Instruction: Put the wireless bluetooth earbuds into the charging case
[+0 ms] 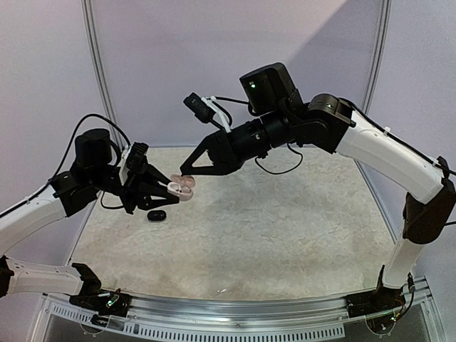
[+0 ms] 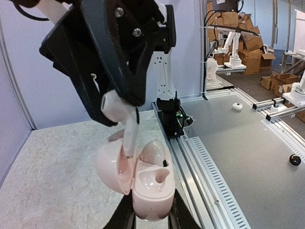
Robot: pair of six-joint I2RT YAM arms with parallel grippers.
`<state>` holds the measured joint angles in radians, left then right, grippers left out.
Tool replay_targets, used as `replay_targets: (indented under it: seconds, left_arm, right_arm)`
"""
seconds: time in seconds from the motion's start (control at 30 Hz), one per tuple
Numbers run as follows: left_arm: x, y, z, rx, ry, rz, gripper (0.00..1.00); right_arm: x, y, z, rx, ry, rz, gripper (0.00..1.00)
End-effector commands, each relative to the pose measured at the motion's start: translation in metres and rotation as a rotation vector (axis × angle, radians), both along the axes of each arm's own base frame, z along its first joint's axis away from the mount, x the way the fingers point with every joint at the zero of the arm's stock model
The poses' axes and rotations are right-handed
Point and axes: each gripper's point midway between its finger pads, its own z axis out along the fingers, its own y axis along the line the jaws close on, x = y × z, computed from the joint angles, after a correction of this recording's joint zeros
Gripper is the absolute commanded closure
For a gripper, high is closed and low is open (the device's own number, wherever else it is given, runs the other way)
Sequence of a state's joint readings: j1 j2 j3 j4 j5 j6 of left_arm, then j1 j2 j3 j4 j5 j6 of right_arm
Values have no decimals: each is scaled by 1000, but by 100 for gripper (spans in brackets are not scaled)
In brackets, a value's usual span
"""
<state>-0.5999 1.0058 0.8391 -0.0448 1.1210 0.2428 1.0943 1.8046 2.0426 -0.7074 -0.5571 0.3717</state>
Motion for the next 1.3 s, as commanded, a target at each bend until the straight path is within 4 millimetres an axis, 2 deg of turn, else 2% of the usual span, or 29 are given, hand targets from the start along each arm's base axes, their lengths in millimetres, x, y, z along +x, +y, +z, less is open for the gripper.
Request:
replay_targets:
  seconds: [0.0,0.53,0.9,1.27]
  left_arm:
    - [-13,-2,-2,21,-18,-70,100]
    - [-32,-1,-21,108,-74,-182,100]
    - [-47,5,-48,225,-235,-262,100]
    - [-49,2,-51,243,-282,-273,100]
  right_arm:
    - [-1,2,6,-5,-31,28,100]
    - [-37,8,6,-46,-117,189,100]
    - [-65,1,-35,-186,-327,347,100]
    - [-69,15,-50,-213,-420,375,100]
